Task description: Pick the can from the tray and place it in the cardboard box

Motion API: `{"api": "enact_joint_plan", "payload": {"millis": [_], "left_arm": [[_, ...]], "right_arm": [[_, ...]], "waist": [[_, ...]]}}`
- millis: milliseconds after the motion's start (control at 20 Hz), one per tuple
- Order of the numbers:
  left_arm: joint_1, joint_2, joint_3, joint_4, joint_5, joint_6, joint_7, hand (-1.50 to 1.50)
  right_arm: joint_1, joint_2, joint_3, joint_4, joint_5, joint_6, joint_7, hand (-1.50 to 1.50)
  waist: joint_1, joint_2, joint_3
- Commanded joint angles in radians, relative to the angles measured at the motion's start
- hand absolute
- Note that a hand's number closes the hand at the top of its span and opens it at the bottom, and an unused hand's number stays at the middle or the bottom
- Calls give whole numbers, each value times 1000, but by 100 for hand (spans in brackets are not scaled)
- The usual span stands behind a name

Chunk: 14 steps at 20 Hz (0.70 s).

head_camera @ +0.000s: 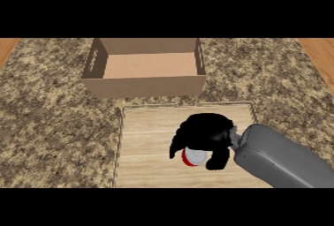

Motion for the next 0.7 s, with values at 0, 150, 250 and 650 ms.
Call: {"api": "enact_joint_plan", "payload": {"millis": [0, 150, 250, 650], "left_arm": [[-252, -61, 104, -118, 27, 27, -86, 0], [-265, -50, 116, -109, 27, 31, -85, 0], [-267, -58, 108, -130, 34, 31, -69, 0], [-83, -34, 90, -82, 47, 46, -75, 0]], "right_arm": [[20, 72, -3, -7, 39, -93, 43, 150], [6, 67, -26, -5, 62, -136, 29, 150], [-7, 83, -41, -19, 74, -165, 36, 150], [144, 35, -255, 181, 117, -347, 451, 150]], "waist": [[-26, -2, -7], [-32, 2, -6], [-40, 0, -5], [-188, -43, -8]]}}
